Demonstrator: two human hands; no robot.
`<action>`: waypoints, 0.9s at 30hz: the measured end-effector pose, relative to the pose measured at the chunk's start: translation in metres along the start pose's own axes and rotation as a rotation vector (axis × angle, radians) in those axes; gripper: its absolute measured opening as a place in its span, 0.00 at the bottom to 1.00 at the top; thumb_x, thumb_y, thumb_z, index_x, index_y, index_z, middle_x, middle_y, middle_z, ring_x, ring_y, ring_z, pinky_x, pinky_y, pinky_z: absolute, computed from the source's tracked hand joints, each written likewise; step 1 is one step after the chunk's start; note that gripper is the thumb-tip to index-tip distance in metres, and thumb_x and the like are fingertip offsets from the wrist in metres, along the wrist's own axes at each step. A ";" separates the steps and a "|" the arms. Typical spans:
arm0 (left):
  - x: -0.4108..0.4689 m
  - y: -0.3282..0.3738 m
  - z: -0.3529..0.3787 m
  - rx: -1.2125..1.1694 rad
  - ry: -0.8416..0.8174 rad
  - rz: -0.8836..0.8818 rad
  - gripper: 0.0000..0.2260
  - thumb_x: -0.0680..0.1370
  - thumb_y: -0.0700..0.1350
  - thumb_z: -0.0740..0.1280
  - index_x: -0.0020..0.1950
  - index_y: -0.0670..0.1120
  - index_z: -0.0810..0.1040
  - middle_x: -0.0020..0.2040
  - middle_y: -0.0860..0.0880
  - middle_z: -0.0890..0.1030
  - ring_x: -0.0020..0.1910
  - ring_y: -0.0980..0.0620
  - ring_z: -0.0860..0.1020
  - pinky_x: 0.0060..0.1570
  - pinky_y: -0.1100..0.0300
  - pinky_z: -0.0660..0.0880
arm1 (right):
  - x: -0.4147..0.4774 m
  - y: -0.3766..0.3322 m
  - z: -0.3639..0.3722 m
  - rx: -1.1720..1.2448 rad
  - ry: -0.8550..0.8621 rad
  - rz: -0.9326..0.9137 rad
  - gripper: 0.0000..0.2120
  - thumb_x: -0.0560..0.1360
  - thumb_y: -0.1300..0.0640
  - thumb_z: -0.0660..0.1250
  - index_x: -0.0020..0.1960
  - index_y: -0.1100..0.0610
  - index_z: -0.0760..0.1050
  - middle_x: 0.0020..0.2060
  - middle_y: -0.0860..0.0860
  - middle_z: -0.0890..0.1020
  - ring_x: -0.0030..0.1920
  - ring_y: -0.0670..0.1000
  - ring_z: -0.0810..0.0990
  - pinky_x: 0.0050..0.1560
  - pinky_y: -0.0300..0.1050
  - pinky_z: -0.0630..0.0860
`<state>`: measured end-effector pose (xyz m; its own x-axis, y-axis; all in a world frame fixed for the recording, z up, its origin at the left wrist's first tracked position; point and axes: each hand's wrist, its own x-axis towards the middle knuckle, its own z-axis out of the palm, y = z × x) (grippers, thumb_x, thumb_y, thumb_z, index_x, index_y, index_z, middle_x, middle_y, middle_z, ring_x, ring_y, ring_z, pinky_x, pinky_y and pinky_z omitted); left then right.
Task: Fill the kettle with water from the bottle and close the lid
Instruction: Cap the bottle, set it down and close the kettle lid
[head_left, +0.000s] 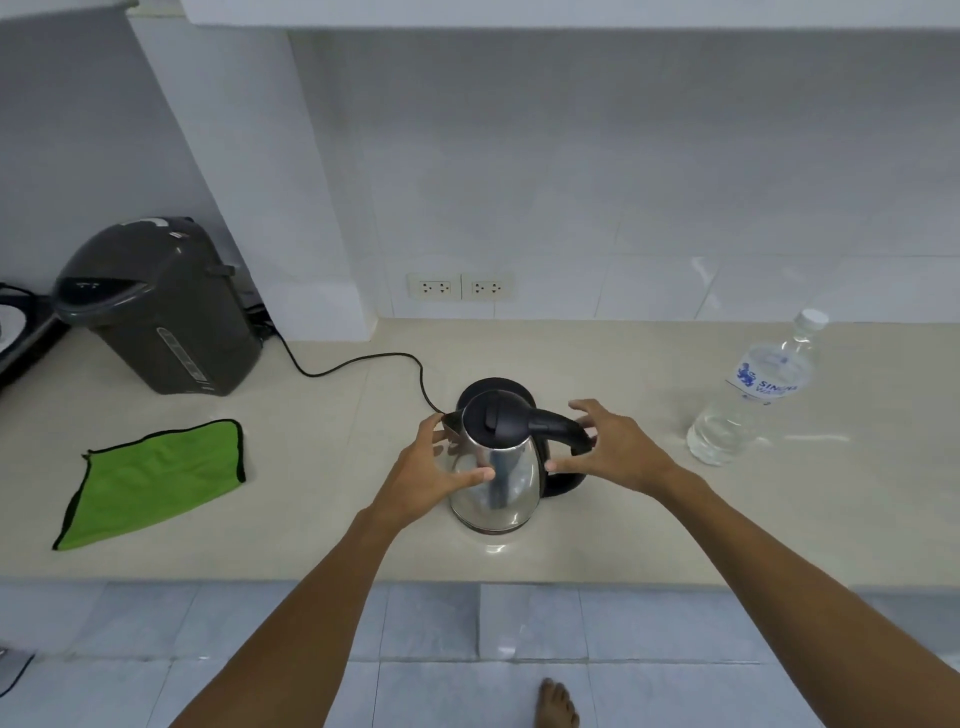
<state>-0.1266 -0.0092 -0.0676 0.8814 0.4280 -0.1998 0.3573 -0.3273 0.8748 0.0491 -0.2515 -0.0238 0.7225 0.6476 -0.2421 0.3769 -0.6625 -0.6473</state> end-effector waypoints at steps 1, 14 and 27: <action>-0.001 0.000 0.001 -0.011 -0.008 -0.004 0.48 0.70 0.56 0.86 0.83 0.54 0.63 0.71 0.56 0.73 0.74 0.50 0.73 0.69 0.55 0.72 | -0.003 0.007 0.003 0.014 0.002 0.023 0.49 0.63 0.36 0.83 0.77 0.49 0.66 0.64 0.49 0.79 0.56 0.51 0.83 0.64 0.49 0.78; 0.004 0.009 0.015 -0.130 -0.021 -0.039 0.40 0.70 0.48 0.87 0.72 0.56 0.65 0.68 0.55 0.74 0.68 0.51 0.75 0.64 0.57 0.73 | 0.003 0.022 0.023 0.051 0.184 0.020 0.16 0.81 0.48 0.70 0.63 0.56 0.79 0.51 0.53 0.85 0.51 0.57 0.84 0.55 0.50 0.79; 0.088 0.064 -0.018 -0.113 0.027 0.021 0.43 0.70 0.54 0.87 0.78 0.54 0.66 0.72 0.55 0.75 0.69 0.50 0.76 0.70 0.54 0.75 | 0.093 0.005 -0.048 0.025 0.224 -0.067 0.17 0.80 0.46 0.70 0.63 0.55 0.79 0.52 0.52 0.85 0.52 0.56 0.84 0.55 0.49 0.78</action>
<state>-0.0324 0.0227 -0.0215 0.8793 0.4449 -0.1700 0.2999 -0.2400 0.9233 0.1457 -0.2129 -0.0153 0.8079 0.5884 -0.0328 0.4163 -0.6093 -0.6749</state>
